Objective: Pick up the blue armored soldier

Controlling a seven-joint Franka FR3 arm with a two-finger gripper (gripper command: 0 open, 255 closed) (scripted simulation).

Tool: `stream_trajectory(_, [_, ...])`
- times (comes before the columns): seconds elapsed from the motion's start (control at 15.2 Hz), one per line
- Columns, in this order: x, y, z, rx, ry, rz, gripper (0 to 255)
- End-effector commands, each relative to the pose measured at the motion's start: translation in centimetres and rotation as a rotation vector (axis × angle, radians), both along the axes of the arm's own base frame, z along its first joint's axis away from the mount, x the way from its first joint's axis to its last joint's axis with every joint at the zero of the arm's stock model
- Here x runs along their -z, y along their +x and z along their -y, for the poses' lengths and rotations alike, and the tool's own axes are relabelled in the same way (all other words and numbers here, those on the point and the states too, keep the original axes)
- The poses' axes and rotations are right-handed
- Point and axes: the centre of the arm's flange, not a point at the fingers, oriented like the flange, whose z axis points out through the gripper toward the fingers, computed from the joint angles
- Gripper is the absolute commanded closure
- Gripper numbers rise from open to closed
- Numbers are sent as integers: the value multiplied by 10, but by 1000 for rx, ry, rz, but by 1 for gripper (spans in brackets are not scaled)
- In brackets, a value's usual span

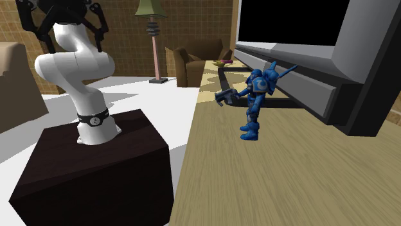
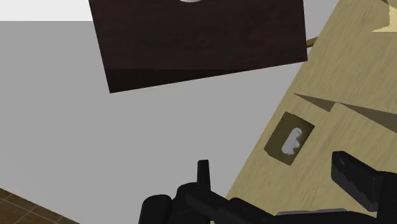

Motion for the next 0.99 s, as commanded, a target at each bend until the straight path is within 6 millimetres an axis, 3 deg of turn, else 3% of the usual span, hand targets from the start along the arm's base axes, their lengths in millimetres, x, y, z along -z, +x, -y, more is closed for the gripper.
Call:
stream_trajectory(0.0, [0,0,0,0,0,0,0])
stream_trajectory(0.92, [17,119,-122,186,96,7,0])
